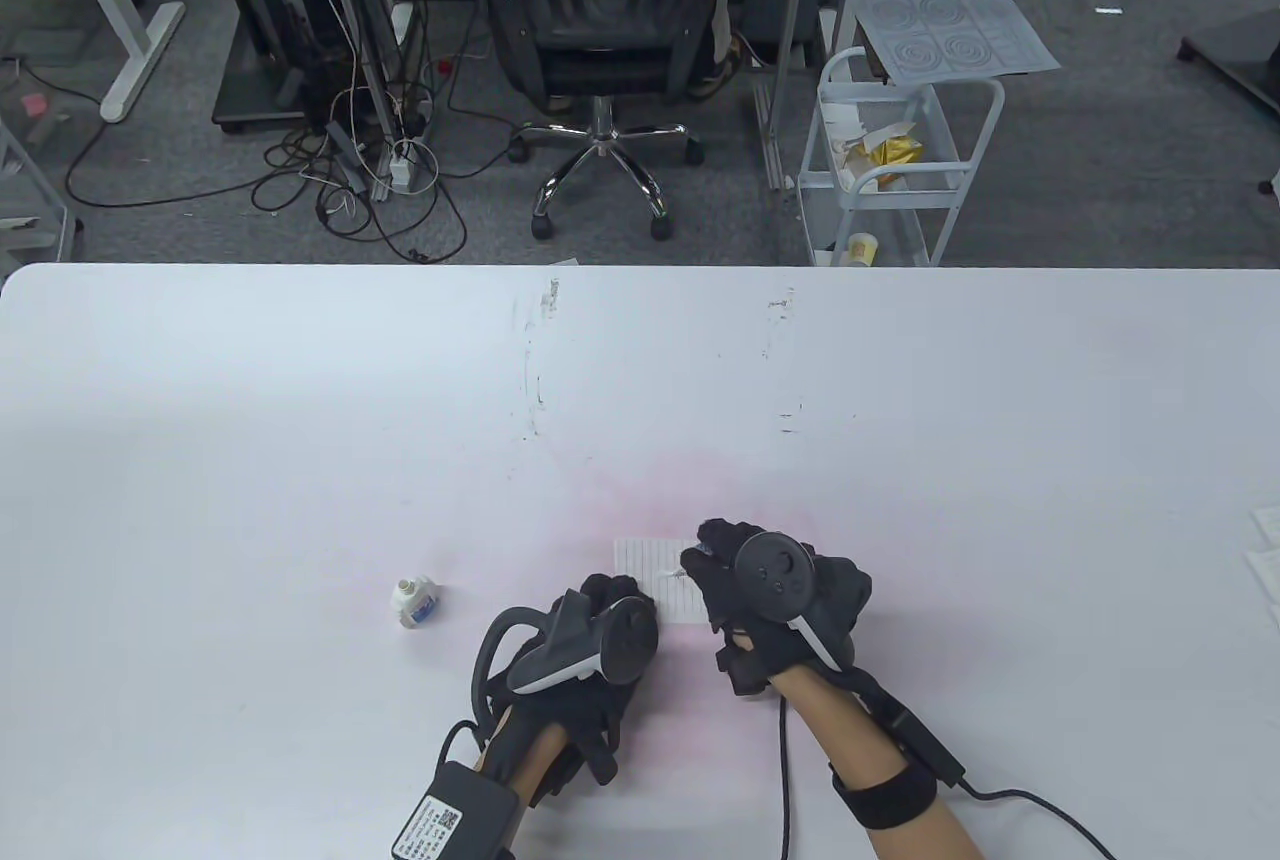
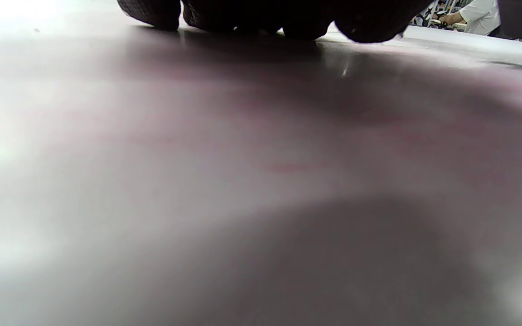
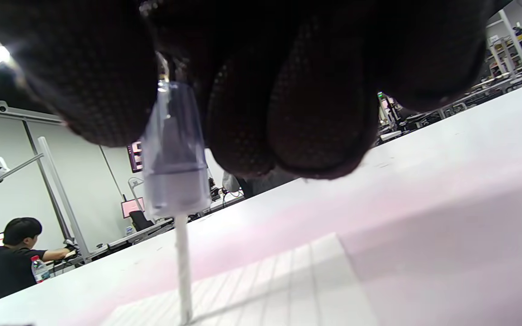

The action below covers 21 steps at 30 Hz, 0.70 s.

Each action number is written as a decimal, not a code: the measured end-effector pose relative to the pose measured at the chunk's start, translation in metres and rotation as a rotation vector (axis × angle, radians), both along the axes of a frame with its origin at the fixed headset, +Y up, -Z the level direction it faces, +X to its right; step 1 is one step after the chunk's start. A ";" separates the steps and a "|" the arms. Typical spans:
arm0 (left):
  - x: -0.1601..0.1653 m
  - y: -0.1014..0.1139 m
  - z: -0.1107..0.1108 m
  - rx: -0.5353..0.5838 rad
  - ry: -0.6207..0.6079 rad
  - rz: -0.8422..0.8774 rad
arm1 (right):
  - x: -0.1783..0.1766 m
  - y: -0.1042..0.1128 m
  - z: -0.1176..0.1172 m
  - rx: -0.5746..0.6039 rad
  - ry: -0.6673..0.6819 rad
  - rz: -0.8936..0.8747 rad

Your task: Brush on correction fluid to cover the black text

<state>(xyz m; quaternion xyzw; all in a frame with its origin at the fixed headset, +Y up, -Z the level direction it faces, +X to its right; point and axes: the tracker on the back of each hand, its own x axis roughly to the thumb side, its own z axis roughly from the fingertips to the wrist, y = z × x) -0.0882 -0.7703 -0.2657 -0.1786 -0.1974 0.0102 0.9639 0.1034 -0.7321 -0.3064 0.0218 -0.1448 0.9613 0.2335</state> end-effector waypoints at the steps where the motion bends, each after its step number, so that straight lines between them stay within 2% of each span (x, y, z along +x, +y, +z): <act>1: 0.000 0.000 0.000 0.000 0.000 0.000 | 0.002 0.001 0.001 0.001 -0.007 0.007; 7: 0.000 0.000 0.000 0.000 0.000 0.000 | 0.004 0.007 0.004 0.038 0.011 -0.041; 11: 0.000 0.000 0.000 0.000 0.000 0.000 | 0.003 0.011 0.007 0.078 0.102 -0.085; 21: 0.000 0.000 0.001 -0.005 0.000 -0.007 | 0.003 0.016 0.017 0.131 0.193 -0.029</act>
